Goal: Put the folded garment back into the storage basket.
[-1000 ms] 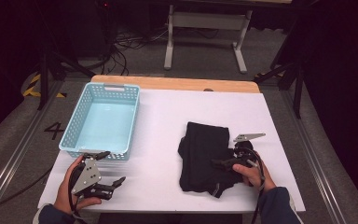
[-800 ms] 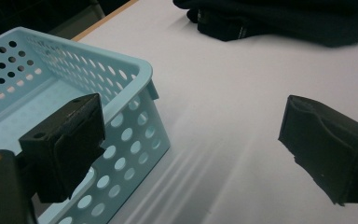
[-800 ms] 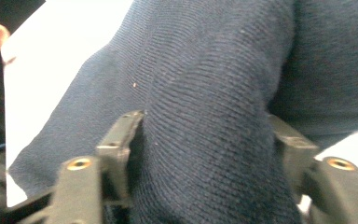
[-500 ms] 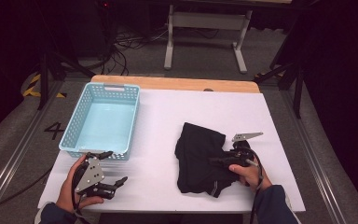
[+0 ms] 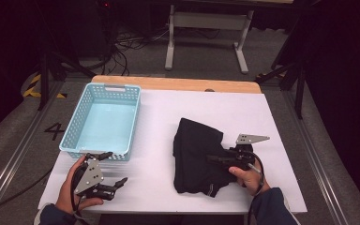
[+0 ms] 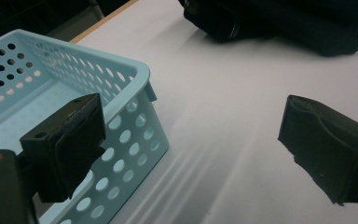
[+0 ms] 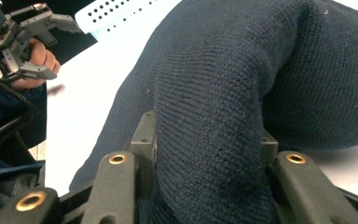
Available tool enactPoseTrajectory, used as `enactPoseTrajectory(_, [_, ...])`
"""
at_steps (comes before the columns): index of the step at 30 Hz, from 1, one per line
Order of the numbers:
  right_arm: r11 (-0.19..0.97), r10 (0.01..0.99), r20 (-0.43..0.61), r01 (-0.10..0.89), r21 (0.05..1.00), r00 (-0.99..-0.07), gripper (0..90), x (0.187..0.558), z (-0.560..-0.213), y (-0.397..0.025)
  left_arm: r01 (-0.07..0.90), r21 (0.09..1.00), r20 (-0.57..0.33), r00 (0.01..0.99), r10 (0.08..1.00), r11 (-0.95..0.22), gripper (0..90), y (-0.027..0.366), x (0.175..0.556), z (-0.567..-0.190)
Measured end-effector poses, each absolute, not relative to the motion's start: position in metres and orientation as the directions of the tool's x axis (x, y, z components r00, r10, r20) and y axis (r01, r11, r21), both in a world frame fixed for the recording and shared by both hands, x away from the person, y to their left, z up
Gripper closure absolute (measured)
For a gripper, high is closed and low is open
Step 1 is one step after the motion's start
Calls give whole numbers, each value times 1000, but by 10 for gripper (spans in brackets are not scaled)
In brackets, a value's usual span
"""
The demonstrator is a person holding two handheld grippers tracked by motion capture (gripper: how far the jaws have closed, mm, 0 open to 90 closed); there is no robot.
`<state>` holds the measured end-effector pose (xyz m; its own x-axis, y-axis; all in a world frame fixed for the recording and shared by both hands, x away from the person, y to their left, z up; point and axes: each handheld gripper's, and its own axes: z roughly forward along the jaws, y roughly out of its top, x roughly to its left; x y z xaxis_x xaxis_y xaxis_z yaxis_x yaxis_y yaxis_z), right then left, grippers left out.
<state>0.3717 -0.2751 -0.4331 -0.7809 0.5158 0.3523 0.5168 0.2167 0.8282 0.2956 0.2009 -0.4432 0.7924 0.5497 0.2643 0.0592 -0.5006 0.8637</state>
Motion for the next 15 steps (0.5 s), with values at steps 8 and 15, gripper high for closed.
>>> enactPoseTrajectory(8, [161,527,328,471,867,-784,579,366,-423,-275,58,868,257,796,548,-492,74,202,295,-443])
enactPoseTrajectory(15, [137,538,294,427,894,-790,578,363,-412,-276,58,869,257,795,549,-491,74,202,295,-443])
